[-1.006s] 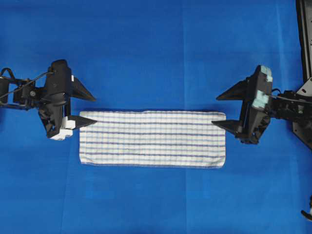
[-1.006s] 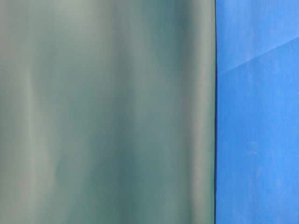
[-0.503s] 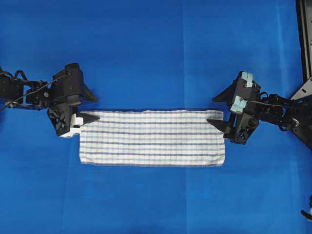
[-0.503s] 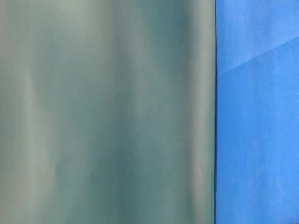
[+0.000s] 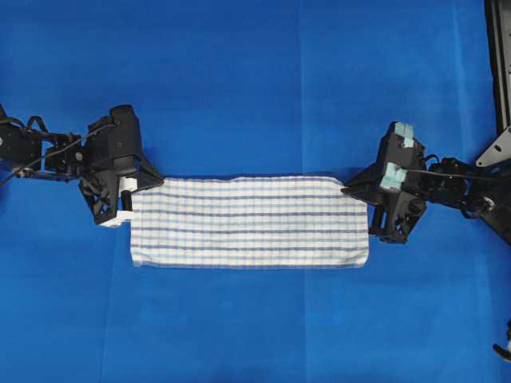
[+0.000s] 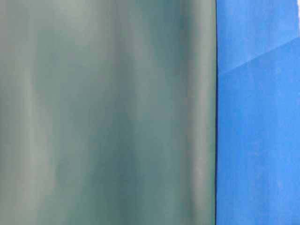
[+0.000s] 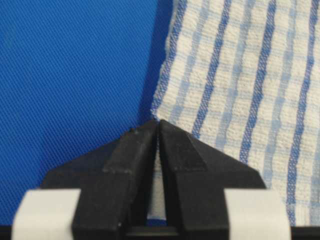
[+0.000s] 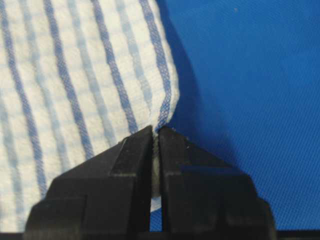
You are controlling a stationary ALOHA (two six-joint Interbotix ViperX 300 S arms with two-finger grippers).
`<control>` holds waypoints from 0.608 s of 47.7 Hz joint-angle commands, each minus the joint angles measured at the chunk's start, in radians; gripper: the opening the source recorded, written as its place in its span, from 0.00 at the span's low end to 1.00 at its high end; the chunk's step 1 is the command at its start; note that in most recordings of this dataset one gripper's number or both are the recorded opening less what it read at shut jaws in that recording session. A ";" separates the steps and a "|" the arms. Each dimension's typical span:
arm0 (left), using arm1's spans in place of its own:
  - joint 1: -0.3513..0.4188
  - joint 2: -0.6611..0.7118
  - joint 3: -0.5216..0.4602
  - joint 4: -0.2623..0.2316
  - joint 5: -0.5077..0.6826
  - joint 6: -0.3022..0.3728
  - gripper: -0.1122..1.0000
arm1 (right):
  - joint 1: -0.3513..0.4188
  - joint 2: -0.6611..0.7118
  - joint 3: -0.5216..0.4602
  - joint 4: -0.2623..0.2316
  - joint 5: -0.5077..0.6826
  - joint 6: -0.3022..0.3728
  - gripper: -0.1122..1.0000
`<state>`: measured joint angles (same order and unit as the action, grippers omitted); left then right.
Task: Fold the blue towel.
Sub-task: 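Grasp both ends of the folded strip and lift it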
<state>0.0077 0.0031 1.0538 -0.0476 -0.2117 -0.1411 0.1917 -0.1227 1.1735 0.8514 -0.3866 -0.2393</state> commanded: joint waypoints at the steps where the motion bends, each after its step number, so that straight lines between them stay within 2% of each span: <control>1: -0.012 -0.043 -0.015 0.002 0.043 0.002 0.11 | 0.002 -0.051 0.002 -0.002 -0.005 -0.002 0.06; 17: -0.012 -0.285 -0.069 0.005 0.261 0.008 0.12 | -0.006 -0.229 0.026 -0.002 0.003 -0.012 0.06; 29: -0.023 -0.400 -0.071 0.006 0.330 0.003 0.12 | -0.044 -0.391 0.015 -0.002 0.069 -0.077 0.06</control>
<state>-0.0061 -0.3620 1.0017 -0.0430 0.1120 -0.1350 0.1595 -0.4725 1.2072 0.8514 -0.3344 -0.3068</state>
